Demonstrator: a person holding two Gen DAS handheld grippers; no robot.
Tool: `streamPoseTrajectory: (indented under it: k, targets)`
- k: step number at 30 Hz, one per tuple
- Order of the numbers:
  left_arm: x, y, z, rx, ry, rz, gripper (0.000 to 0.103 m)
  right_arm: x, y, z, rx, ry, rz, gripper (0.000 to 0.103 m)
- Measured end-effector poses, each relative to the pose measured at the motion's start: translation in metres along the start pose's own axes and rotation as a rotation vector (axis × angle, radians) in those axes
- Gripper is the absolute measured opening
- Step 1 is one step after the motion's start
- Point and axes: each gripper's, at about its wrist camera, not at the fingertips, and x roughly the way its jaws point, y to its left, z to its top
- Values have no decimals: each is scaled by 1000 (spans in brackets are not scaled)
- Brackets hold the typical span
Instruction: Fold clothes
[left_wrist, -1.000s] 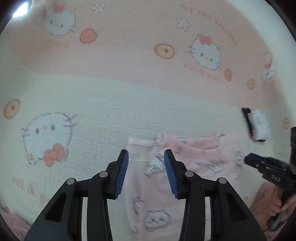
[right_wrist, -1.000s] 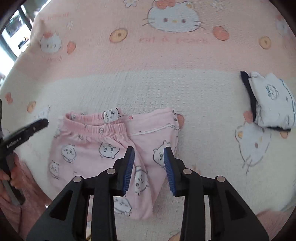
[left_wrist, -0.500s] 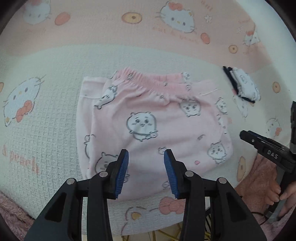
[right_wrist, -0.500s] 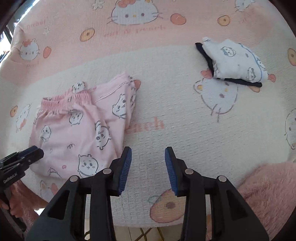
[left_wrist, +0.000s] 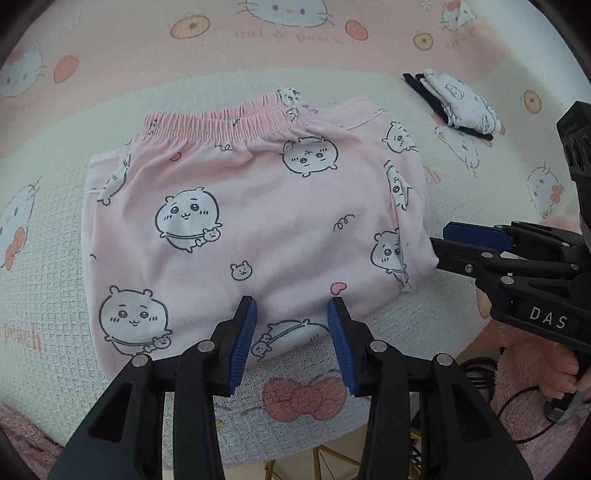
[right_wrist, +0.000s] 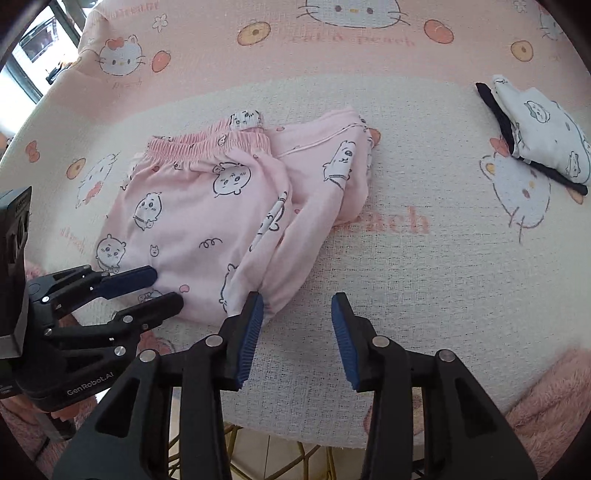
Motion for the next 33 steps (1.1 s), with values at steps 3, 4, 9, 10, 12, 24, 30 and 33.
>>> streamPoseTrajectory:
  k: [3,4,9,10,12,24,30,33]
  targets:
    - [1,-2,-1,10,-3,10,42,2,5,2,-21,18,-24,39]
    - [1,-3,-2,14,-5,11,42,6,7,1,-49,50,-91,39]
    - [0,-4,0,1,-21,-5,42,0,-18,-5,37,110,-314,47]
    - [-5,-4,1,-1,-43,3,42,-8,-18,-2,47,68,-291,46]
    - [-21,-3,2,-3,-110,35,42,-25,-9,6,43,-39,-203,46]
    - [-42,96,-15,-374,-2,55,42,-2,38,-9,-107,47,-330,48]
    - [-33,104,-16,-407,34,73,42,-12,19,-15,92,23,-99,48]
    - [-31,112,-15,-440,97,131,43,2,25,-19,45,101,-209,47]
